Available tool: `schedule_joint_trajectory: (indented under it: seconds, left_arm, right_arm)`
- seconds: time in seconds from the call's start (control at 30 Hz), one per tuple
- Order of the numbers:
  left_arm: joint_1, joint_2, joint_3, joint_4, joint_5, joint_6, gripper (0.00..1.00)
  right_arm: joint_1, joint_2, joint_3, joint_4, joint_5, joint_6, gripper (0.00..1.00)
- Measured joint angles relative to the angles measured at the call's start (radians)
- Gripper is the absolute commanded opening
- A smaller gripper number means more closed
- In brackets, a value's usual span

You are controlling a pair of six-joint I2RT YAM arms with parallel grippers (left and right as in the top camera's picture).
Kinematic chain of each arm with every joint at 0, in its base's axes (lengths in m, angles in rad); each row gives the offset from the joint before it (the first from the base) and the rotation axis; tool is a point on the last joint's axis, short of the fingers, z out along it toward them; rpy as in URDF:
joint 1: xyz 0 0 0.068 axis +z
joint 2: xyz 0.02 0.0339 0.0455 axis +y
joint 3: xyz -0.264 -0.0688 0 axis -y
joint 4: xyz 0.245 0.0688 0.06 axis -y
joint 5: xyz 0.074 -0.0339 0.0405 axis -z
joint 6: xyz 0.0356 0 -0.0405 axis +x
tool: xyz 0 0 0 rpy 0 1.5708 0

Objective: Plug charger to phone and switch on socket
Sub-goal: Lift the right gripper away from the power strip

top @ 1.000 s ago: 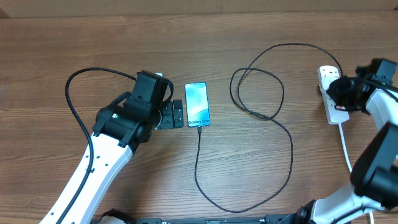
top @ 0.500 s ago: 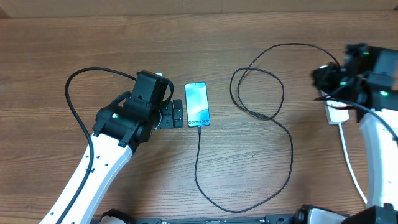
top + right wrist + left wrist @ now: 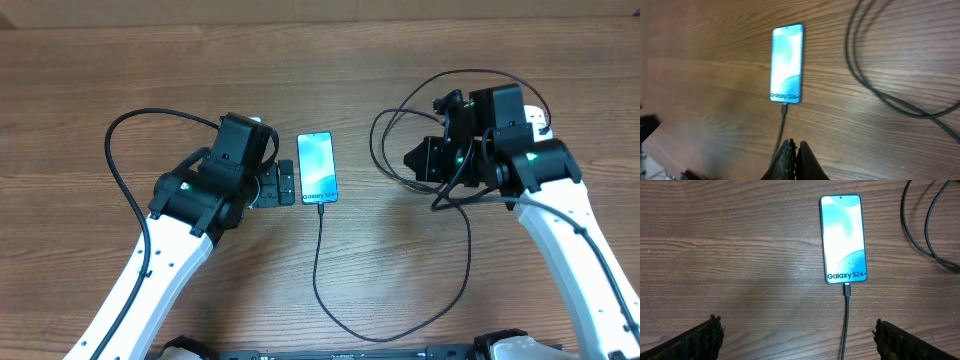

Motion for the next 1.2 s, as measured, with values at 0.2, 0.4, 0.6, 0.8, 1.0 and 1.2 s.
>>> schedule_joint_trajectory:
  seconds: [0.2,0.4,0.6,0.8,1.0,1.2]
  left_arm:
    - [0.0,0.0,0.0,0.0,0.0,0.0,0.99]
    - [0.0,0.0,0.0,0.0,0.0,0.0,1.0]
    - [0.0,0.0,0.0,0.0,0.0,0.0,1.0]
    - [0.0,0.0,0.0,0.0,0.0,0.0,0.99]
    - [0.0,0.0,0.0,0.0,0.0,0.0,0.99]
    - [0.0,0.0,0.0,0.0,0.0,0.0,0.99]
  right_arm:
    - [0.07,-0.188,-0.13,0.061,0.019,0.0,0.04]
    - [0.105,-0.398,-0.37,0.182,0.034,0.0,0.04]
    - [0.106,-0.51,-0.468,0.211,0.041,0.004,1.0]
    - [0.106,-0.521,-0.468,0.214,0.042,0.001,1.0]
    - [0.106,-0.483,-0.468,0.214,0.042,0.001,1.0]
    - [0.106,-0.417,-0.468,0.198,0.043,0.001,1.0]
